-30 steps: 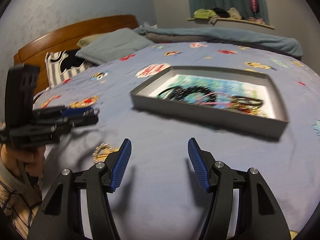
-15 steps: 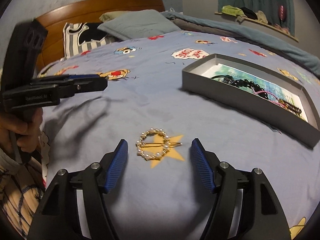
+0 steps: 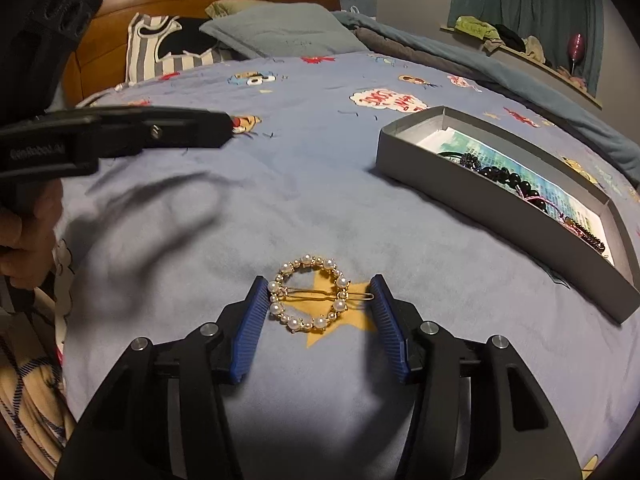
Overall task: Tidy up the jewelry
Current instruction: 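Drop the silver bangle into the grey box with left tool while right drops pearl hairpin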
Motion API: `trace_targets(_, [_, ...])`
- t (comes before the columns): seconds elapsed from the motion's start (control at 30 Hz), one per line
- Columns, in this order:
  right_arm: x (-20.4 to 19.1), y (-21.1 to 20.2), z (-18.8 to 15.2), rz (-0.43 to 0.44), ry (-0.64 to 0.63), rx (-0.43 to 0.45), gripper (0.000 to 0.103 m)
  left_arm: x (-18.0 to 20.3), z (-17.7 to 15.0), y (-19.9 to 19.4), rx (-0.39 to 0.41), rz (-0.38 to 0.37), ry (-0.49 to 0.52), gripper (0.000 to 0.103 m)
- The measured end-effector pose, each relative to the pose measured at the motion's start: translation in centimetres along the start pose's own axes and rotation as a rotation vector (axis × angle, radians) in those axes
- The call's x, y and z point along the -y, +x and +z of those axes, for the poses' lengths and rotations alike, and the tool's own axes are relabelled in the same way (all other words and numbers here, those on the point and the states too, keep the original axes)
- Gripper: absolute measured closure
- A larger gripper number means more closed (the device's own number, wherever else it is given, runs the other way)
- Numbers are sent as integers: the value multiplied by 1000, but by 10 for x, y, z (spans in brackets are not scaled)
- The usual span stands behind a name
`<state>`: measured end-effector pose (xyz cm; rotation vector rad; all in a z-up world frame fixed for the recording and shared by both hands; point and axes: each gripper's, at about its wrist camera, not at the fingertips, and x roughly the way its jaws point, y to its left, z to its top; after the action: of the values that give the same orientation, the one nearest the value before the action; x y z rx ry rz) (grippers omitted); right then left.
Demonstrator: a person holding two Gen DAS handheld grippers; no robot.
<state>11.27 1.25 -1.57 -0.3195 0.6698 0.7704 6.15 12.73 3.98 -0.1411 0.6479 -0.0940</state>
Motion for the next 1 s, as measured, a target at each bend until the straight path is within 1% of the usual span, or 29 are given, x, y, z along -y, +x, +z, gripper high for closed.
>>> trace_targets(0.17, [26,-20,12,-32,53,75,51,9,8,10,2,-23,4,56])
trace_targets(0.33, [75,-45,21,-100,147,154,51,25,21,28,8,-40,18,56])
trace_targets(0.47, [108,-57,26,-148,196,191,51,39,34,43,24,-55,29,56])
trace_targets(0.6, [137,-61,29,-183,232,207,51,53,52,65,44,-50,42,56])
trace_targets(0.73, [155,-58,28,-200,258,202,51,58,65,85,48,-51,25,56])
trace_targets(1.0, [181,-51,24,-228,288,196,51,70,76,107,63,-50,43,56])
